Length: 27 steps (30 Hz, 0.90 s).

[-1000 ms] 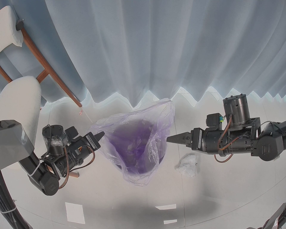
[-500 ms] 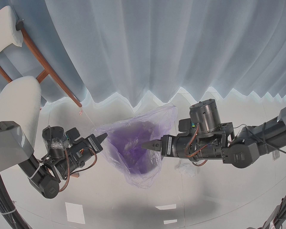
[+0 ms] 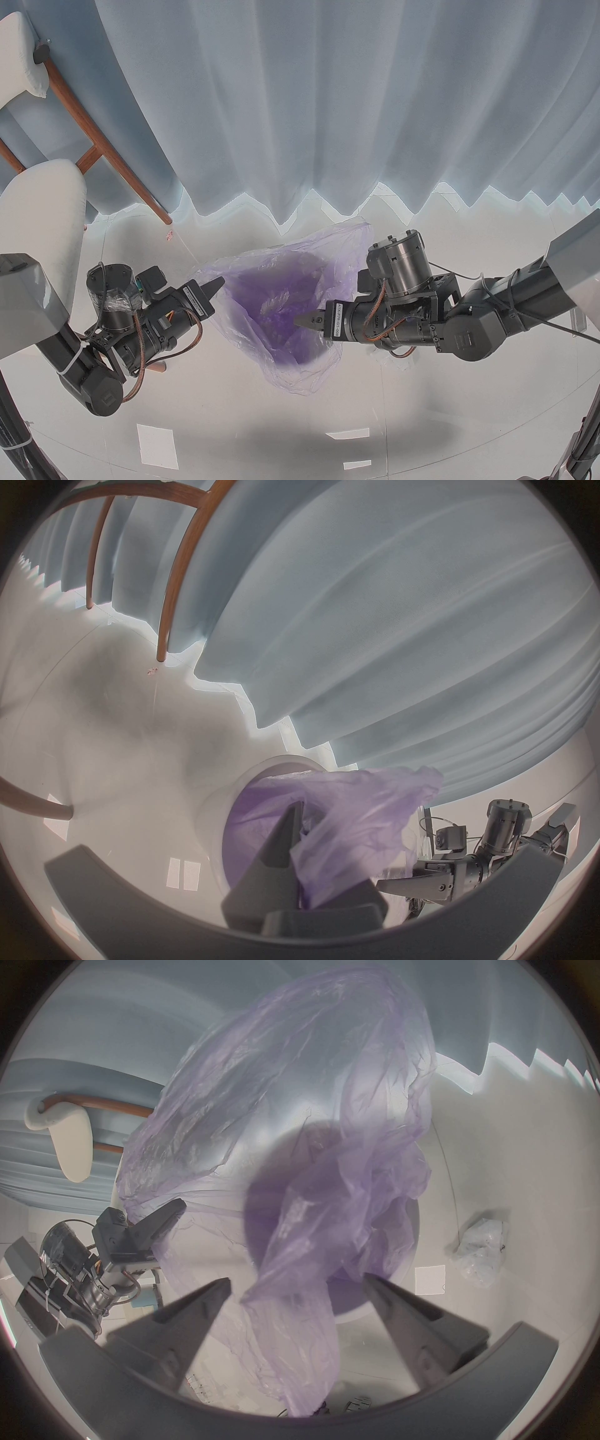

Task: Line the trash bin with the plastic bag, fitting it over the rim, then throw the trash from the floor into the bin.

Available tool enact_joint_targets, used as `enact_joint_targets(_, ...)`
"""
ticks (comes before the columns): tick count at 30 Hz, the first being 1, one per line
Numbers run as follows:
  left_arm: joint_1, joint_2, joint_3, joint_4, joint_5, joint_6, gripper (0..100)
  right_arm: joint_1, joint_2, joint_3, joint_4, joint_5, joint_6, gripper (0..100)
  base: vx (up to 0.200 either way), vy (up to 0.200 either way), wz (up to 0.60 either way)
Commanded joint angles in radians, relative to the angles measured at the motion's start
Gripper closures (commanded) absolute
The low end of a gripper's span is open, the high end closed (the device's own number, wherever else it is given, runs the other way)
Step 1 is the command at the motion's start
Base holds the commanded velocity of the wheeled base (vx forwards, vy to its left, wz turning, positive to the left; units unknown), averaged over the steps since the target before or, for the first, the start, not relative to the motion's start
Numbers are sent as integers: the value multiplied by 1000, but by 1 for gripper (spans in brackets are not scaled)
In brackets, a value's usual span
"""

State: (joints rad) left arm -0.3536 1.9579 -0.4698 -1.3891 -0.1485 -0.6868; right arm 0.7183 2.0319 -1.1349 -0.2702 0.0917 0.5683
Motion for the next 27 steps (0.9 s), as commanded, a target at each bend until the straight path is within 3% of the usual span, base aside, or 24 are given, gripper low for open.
enact_joint_targets(1,19,-1,-10,-1,0,0,100,-5,-67,50,0,-6,2,100,0,0,0)
enact_joint_targets(5,36,-4,-13,-1,-2,0,100,-19,-160,112,2,-4,15,100,0,0,0)
enact_joint_targets(13,53,-54,22,52,4,-2,100,-181,-242,156,-30,-3,25,100,0,0,0)
enact_joint_targets(22,51,-272,157,386,-6,0,100,-201,-153,138,-330,2,25,100,0,0,0)
enact_joint_targets(27,50,-320,146,539,-8,9,100,-206,-127,210,-362,2,27,100,0,0,0)
